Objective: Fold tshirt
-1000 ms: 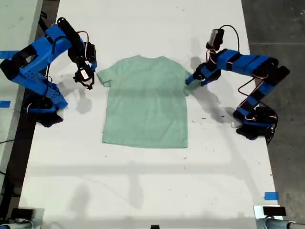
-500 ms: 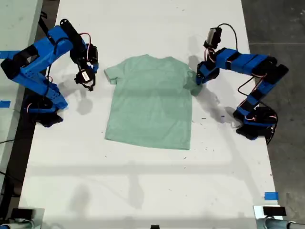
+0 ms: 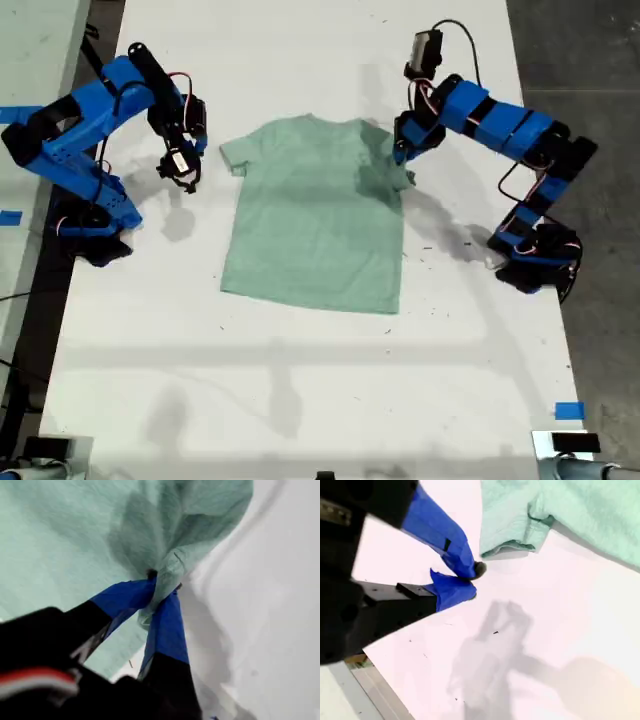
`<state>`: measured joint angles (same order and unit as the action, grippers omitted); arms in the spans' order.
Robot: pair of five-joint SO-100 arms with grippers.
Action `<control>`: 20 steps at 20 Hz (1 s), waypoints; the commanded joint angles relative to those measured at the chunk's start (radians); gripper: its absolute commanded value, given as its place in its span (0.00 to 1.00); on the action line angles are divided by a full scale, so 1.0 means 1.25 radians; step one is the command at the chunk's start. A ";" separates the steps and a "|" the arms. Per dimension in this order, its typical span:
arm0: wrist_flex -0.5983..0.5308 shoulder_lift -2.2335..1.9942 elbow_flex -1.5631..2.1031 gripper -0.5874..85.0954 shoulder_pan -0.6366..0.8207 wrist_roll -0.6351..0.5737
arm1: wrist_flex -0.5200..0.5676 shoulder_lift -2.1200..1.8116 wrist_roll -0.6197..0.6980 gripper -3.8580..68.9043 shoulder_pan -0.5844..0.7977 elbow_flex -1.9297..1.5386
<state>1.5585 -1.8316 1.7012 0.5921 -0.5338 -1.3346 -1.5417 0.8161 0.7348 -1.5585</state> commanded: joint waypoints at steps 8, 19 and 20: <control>-0.009 -0.004 0.007 0.01 -0.031 0.021 | 0.303 0.272 -0.173 0.04 -0.162 0.282; -0.011 -0.004 0.007 0.01 -0.038 0.037 | 0.040 0.299 -0.180 0.51 -0.206 0.512; -0.010 -0.004 0.007 0.01 -0.039 0.043 | -0.017 0.242 -0.174 0.50 -0.206 0.502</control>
<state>1.5509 -1.8316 1.7181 0.5676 -0.5001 -1.2349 -1.0339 0.5844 0.4909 -0.9971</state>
